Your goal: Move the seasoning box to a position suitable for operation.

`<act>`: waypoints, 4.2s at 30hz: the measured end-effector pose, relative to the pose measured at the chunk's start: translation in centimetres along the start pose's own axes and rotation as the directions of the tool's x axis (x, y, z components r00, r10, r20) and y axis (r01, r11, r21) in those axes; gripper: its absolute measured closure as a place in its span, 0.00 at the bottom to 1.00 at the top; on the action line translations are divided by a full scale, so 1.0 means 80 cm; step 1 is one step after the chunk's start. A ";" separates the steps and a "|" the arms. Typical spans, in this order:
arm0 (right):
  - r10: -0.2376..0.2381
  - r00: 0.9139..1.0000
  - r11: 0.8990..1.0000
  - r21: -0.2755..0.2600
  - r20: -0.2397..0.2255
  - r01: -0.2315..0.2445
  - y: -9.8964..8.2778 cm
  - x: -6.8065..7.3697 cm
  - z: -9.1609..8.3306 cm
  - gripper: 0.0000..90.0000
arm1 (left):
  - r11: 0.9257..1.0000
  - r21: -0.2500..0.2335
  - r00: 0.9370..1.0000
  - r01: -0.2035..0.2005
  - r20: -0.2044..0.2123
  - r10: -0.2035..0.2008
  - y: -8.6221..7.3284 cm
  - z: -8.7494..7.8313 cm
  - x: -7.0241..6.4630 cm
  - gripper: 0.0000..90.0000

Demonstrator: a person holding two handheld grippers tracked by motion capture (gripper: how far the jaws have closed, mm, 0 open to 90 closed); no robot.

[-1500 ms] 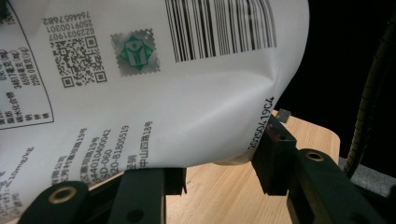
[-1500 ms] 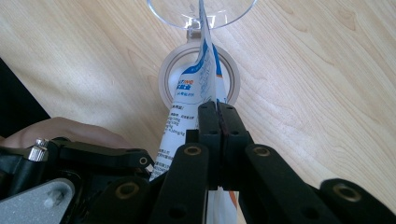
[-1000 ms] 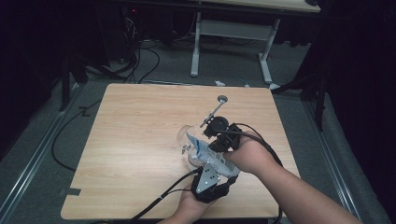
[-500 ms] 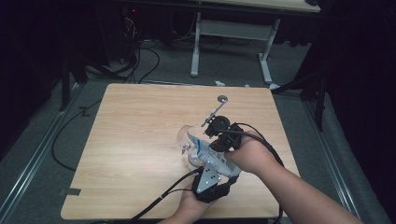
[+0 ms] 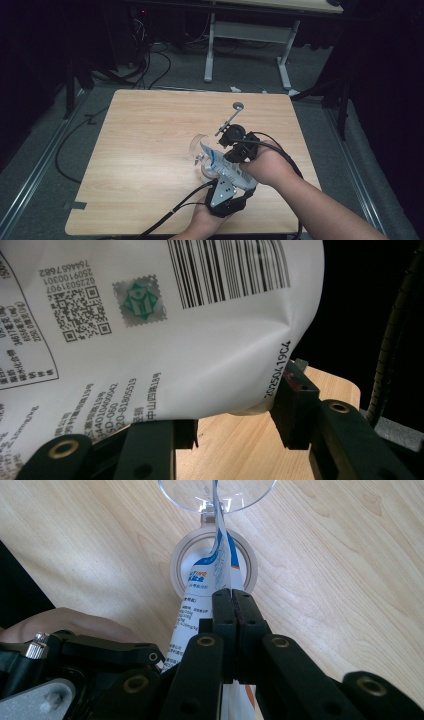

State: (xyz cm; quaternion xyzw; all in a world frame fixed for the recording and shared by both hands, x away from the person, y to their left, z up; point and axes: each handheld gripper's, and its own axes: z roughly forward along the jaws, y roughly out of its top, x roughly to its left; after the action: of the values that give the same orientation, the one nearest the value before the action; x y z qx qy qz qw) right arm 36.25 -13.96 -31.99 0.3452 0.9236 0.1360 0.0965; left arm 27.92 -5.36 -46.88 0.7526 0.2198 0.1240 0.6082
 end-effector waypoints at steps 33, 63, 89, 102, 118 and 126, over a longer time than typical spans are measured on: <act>0.002 1.000 1.000 -0.006 0.005 -0.002 0.003 0.000 -0.001 1.00 | 1.000 -0.012 1.000 -0.009 0.005 0.009 0.001 -0.001 -0.001 0.64; -0.015 1.000 1.000 -0.008 0.007 0.015 0.007 0.002 0.000 1.00 | 1.000 -0.018 1.000 -0.010 -0.002 0.010 0.003 -0.003 0.000 0.65; -0.013 1.000 1.000 -0.008 0.013 0.013 0.008 0.003 0.001 1.00 | 1.000 -0.027 1.000 -0.015 0.000 0.015 0.003 -0.003 0.000 0.63; -0.021 1.000 1.000 -0.017 0.015 0.022 0.010 0.003 0.001 1.00 | 1.000 -0.030 1.000 -0.008 -0.003 0.008 0.004 -0.003 0.001 0.64; -0.021 1.000 1.000 -0.022 0.017 0.021 0.008 0.002 -0.001 1.00 | 1.000 -0.026 1.000 -0.017 -0.004 0.017 0.004 -0.003 0.001 0.64; -0.024 1.000 0.999 -0.023 0.013 0.024 0.008 0.002 0.000 1.00 | 1.000 -0.027 1.000 -0.015 -0.004 0.014 0.004 -0.003 0.001 0.64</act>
State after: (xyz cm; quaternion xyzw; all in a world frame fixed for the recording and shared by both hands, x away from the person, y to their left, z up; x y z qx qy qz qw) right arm 36.51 -13.40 -31.77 0.3338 0.9254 0.1436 0.1079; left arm 27.93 -5.15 -46.49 0.7457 0.2137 0.1326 0.6170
